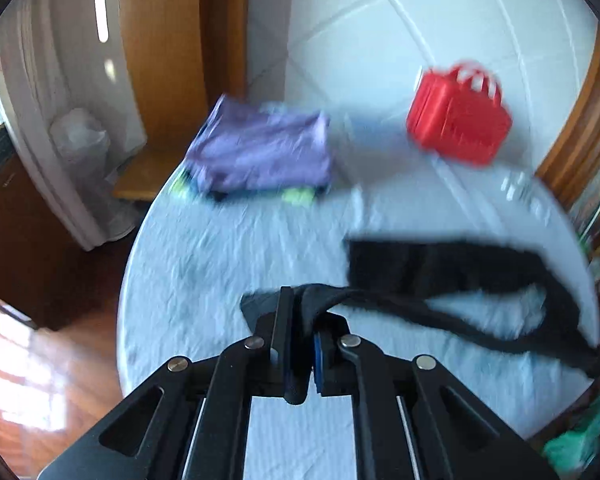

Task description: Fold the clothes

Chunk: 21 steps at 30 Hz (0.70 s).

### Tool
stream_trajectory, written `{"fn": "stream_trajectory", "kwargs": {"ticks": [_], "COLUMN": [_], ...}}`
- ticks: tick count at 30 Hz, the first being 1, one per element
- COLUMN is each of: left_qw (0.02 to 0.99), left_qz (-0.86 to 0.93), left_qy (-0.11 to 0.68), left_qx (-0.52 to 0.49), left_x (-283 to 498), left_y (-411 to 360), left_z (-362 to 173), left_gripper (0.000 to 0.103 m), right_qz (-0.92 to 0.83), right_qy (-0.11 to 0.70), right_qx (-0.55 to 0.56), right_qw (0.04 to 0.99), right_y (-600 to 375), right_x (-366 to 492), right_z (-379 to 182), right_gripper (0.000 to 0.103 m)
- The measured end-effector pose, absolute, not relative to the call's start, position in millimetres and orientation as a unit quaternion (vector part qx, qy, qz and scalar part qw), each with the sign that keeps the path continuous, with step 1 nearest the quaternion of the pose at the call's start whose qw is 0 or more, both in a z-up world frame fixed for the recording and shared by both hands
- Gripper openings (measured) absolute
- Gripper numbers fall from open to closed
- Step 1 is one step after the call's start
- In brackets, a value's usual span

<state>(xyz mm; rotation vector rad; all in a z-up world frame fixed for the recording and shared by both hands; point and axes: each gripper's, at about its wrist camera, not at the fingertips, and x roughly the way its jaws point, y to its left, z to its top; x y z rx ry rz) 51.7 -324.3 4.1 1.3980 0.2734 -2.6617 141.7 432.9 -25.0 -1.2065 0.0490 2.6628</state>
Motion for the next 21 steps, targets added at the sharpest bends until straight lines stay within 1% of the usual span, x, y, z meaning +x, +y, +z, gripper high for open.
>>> {"fn": "stream_trajectory", "kwargs": {"ticks": [4,6,7,8,10,11,13,14,15,18,20,21], "left_qw": [0.084,0.095,0.101,0.106,0.117,0.123,0.194,0.205,0.207,0.182,0.157,0.144], "left_qz": [-0.862,-0.852,-0.847,-0.842,-0.831,-0.826,-0.82,-0.82,-0.821,-0.836,-0.834,-0.832], "left_qy": [0.085,0.082,0.081,0.079,0.076,0.075,0.052,0.072,0.1,0.122,0.136,0.143], "left_qx": [0.493,0.509,0.516,0.523,0.538,0.545,0.537,0.53,0.523,0.503,0.511,0.517], "left_x": [78,91,98,104,117,124,129,132,135,130,116,108], "left_y": [-335,-341,-344,-347,-352,-355,-374,-384,-395,-395,-390,-387], "left_z": [-27,-43,-51,-59,-75,-82,-83,-80,-77,-69,-79,-85], "left_gripper": [0.01,0.012,0.018,0.028,0.042,0.043,0.043,0.043,0.043,0.044,0.05,0.05], "right_qz": [0.87,0.868,0.869,0.869,0.867,0.866,0.862,0.86,0.858,0.854,0.851,0.849], "right_qy": [0.032,0.037,0.038,0.037,0.02,0.01,-0.004,-0.005,-0.006,-0.014,-0.025,-0.033], "right_qx": [-0.482,-0.487,-0.486,-0.488,-0.494,-0.497,-0.505,-0.508,-0.511,-0.52,-0.524,-0.526], "right_qw": [0.099,0.093,0.087,0.079,0.065,0.057,0.049,0.044,0.038,0.016,-0.007,-0.023], "right_y": [437,436,433,432,426,422,410,405,401,386,368,357], "right_x": [142,134,125,114,94,83,60,55,48,25,6,-3], "right_z": [-45,-47,-46,-48,-47,-47,-51,-55,-57,-59,-58,-58], "right_gripper": [0.0,0.002,0.002,0.002,0.002,0.002,0.003,0.003,0.003,0.003,0.003,0.003]}}
